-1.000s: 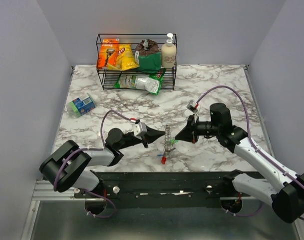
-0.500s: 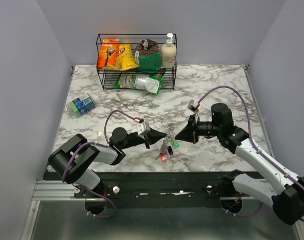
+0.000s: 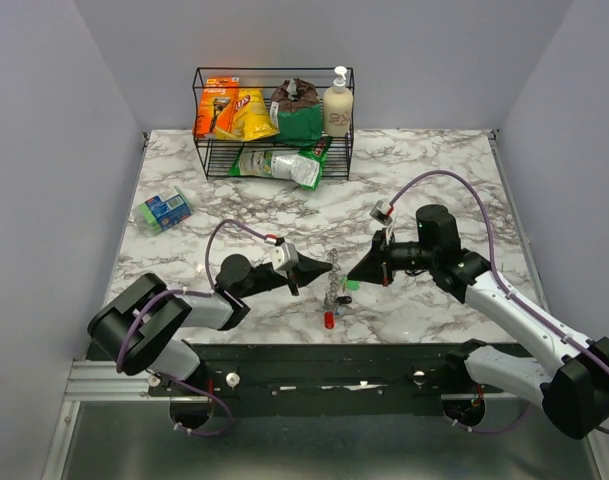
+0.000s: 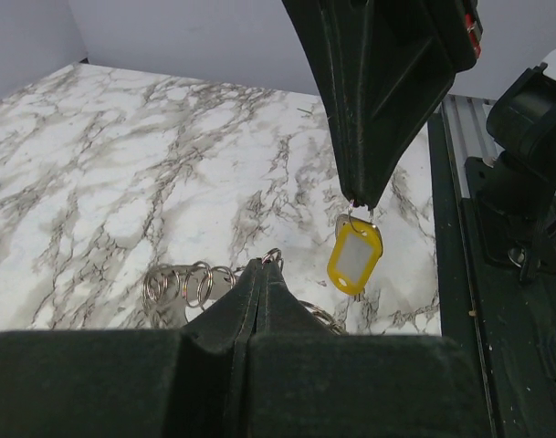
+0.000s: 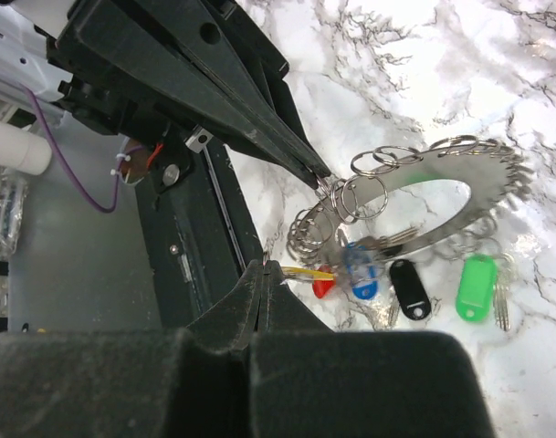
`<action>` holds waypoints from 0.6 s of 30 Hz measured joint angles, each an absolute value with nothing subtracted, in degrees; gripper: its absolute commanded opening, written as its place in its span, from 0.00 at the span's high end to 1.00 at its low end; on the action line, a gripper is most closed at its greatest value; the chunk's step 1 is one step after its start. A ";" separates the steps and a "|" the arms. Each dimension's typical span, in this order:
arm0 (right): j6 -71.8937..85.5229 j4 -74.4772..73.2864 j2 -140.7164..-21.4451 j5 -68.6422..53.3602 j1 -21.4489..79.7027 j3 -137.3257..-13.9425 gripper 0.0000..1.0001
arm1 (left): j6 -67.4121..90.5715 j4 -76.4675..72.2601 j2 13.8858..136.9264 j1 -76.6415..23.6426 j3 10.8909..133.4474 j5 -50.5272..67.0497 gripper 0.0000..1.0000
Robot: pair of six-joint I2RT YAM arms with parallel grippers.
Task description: Put the keys on the keyring
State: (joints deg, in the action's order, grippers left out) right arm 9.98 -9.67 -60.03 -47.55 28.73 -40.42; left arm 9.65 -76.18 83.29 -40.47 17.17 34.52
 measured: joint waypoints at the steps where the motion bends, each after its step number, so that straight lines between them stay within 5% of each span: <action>1: 10.07 -9.45 -60.10 -47.64 28.84 -40.42 0.99 | 9.50 -76.05 82.70 -40.47 17.17 34.52 1.00; 18: 10.59 -6.59 -60.47 -50.35 29.85 -40.42 0.99 | 2.39 -61.65 62.08 -43.68 16.21 30.61 1.00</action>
State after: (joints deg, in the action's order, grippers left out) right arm 10.59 -6.59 -60.47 -50.35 29.85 -40.42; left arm 2.39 -61.65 62.08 -43.68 16.21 30.61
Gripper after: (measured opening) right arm 0.013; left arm 0.007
